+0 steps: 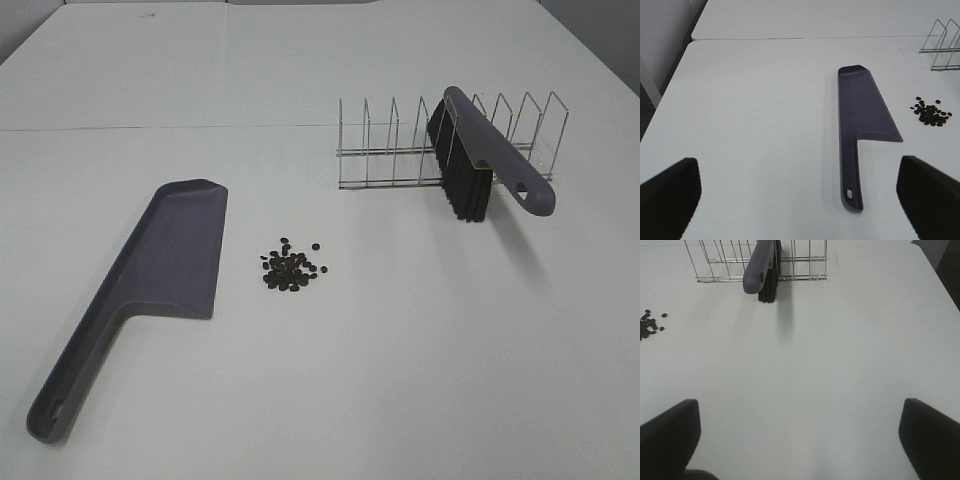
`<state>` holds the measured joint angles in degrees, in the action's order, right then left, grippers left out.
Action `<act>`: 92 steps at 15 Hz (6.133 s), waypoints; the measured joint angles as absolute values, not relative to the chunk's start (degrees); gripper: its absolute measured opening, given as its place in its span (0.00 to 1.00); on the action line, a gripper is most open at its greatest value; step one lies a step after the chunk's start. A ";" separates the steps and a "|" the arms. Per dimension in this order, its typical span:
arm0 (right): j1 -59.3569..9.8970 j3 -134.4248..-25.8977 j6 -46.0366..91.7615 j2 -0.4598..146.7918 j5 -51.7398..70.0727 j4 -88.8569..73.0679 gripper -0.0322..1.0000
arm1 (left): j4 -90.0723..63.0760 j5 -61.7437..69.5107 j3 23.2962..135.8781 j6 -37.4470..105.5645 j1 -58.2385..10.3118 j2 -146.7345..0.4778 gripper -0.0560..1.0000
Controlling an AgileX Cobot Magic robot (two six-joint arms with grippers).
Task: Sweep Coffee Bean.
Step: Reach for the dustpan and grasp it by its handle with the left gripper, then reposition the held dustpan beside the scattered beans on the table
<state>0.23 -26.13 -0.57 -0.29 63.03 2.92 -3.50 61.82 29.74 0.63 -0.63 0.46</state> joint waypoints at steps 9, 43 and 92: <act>0.23 -26.13 -0.57 -0.29 63.03 2.92 0.99 | -2.69 61.82 29.74 0.63 -0.63 0.46 0.99; 0.23 -26.13 -0.57 -0.29 63.03 2.92 0.99 | -1.38 65.26 32.14 0.00 -0.63 -9.68 0.98; 0.23 -26.13 -0.57 -0.29 63.03 2.92 0.99 | -1.66 47.27 64.57 -5.84 -21.14 -117.17 0.37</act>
<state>0.23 -26.13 -0.57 -0.29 63.03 2.92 -1.66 47.27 64.57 -5.84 -21.14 -117.17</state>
